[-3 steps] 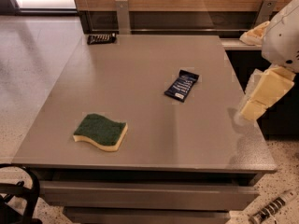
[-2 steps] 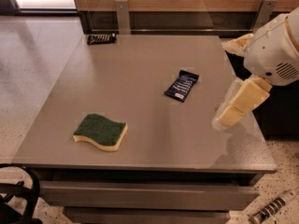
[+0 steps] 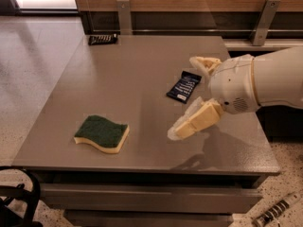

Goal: Move sponge near rxbar chocolate

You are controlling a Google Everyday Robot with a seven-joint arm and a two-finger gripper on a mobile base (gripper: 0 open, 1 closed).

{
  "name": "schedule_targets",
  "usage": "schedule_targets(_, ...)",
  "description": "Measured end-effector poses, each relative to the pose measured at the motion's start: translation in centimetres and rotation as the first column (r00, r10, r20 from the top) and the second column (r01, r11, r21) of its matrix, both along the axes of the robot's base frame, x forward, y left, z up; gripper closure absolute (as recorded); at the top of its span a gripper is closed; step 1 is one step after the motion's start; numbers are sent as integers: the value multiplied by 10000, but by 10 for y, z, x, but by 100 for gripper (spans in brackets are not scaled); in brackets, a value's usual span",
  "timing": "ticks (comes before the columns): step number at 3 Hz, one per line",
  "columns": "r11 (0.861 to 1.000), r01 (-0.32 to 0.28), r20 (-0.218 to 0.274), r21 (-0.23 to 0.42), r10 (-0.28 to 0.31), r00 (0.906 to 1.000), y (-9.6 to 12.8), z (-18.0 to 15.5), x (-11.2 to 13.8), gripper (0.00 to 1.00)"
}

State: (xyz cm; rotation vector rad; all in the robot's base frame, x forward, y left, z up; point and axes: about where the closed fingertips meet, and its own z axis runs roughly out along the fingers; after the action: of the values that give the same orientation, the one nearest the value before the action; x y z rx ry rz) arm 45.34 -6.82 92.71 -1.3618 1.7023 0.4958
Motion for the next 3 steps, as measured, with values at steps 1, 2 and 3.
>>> schedule_targets(1,9918,-486,451,1181,435,9980,33,-4,-4,0)
schedule_targets(2,9933,-529,416,1030,489,9979,40,-4,-6,0)
schedule_targets(3,9924,-709,58,1004,706,9975,64,-19,-11,0)
